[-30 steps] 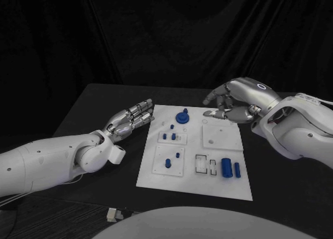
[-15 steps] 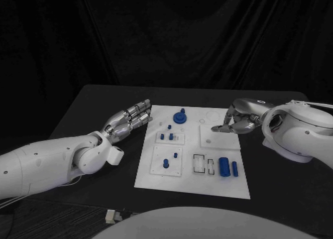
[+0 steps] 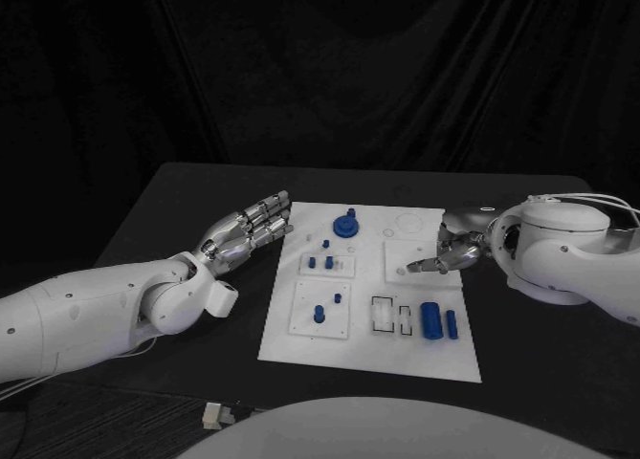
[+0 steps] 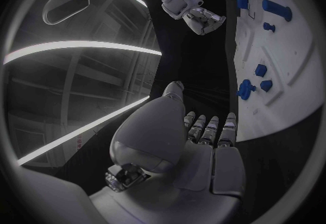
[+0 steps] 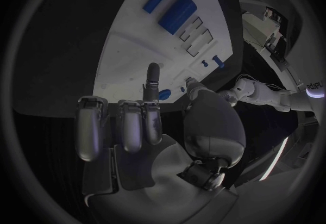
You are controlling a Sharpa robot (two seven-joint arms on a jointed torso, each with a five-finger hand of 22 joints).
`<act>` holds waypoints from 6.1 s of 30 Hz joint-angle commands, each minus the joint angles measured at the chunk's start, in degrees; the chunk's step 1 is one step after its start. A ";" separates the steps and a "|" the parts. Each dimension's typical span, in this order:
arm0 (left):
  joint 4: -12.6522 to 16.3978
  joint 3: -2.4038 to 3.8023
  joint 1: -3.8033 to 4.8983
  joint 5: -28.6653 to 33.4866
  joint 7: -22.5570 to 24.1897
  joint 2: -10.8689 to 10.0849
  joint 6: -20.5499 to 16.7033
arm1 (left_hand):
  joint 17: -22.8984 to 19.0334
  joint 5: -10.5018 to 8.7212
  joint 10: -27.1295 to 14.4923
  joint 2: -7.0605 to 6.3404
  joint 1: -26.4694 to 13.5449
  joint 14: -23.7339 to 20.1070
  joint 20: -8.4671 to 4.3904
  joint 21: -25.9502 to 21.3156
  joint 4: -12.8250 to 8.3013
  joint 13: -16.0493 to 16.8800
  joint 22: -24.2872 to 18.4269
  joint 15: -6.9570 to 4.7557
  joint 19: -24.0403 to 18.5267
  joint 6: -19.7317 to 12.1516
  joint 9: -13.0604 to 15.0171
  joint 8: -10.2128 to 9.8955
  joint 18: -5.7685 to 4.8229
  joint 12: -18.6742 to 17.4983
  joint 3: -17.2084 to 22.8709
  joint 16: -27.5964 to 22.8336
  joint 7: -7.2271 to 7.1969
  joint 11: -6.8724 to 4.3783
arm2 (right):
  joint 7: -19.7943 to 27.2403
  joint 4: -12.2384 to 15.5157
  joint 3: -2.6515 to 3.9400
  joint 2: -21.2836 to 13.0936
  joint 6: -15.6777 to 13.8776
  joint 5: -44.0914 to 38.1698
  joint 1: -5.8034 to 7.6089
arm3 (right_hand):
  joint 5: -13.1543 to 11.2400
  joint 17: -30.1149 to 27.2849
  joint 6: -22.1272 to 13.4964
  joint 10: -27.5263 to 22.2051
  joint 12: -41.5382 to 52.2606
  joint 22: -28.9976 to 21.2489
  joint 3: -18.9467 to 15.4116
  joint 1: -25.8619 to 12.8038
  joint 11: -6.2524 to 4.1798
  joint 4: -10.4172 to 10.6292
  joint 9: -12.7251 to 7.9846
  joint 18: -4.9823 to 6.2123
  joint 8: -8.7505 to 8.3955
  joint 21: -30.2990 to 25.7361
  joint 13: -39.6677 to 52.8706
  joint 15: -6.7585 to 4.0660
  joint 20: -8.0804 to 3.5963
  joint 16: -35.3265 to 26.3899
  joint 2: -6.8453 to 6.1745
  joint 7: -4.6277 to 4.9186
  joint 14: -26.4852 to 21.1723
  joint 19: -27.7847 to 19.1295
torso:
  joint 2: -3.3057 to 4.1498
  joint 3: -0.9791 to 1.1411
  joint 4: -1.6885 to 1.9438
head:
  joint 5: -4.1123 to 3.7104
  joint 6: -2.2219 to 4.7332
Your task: Assemble the parts on the task board
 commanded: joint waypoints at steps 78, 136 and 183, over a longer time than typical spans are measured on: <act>-0.19 0.05 -0.13 0.31 0.36 0.57 0.96 | 0.20 0.37 0.82 0.13 0.61 0.18 0.82 0.42 -0.64 0.42 0.01 1.56 0.26 -0.07 0.03 0.21 0.30 2.74 0.32 0.81 -0.04 2.59 | -3.08 -4.22 0.01 3.94 6.59 2.15 -7.19 | 1.70 15.06 1.47 6.04 0.58 11.47 2.83 5.84 -1.29 -0.41 5.16 1.34 -3.93 -5.84 15.06 -0.95 -1.07 0.35 3.13 -0.62 5.99 0.73 | 0.01 0.01 -0.01 | -0.18 0.00; -0.61 0.05 -0.26 0.31 0.04 0.98 1.02 | 0.22 0.42 0.84 0.11 0.65 0.23 0.82 0.44 -0.72 0.41 0.04 1.69 0.31 -0.12 0.03 0.20 0.14 2.81 0.36 0.91 -0.02 2.77 | -1.14 -1.03 0.04 -0.23 -7.64 25.15 -4.75 | 15.57 15.06 -1.63 6.04 0.58 10.36 5.42 14.36 -0.38 -2.41 6.74 2.16 -7.48 -9.86 15.06 -0.14 -0.20 0.35 4.77 0.42 5.99 -0.53 | 0.03 0.03 -0.01 | -0.48 0.00; -0.60 0.05 -0.29 0.31 -0.18 0.99 1.24 | 0.25 0.69 0.88 0.03 0.90 0.32 0.80 0.46 -1.04 0.42 0.00 1.97 0.35 -0.10 0.03 0.21 -0.16 2.97 0.51 1.07 0.01 2.93 | -2.39 -5.88 0.02 8.74 -5.34 26.39 -6.74 | 7.22 15.06 -4.88 6.04 0.58 8.44 4.20 11.66 0.81 -0.73 7.06 3.29 -9.93 -15.98 15.06 0.78 0.62 0.35 5.40 1.83 5.99 -2.58 | 0.00 0.02 0.01 | -0.49 0.00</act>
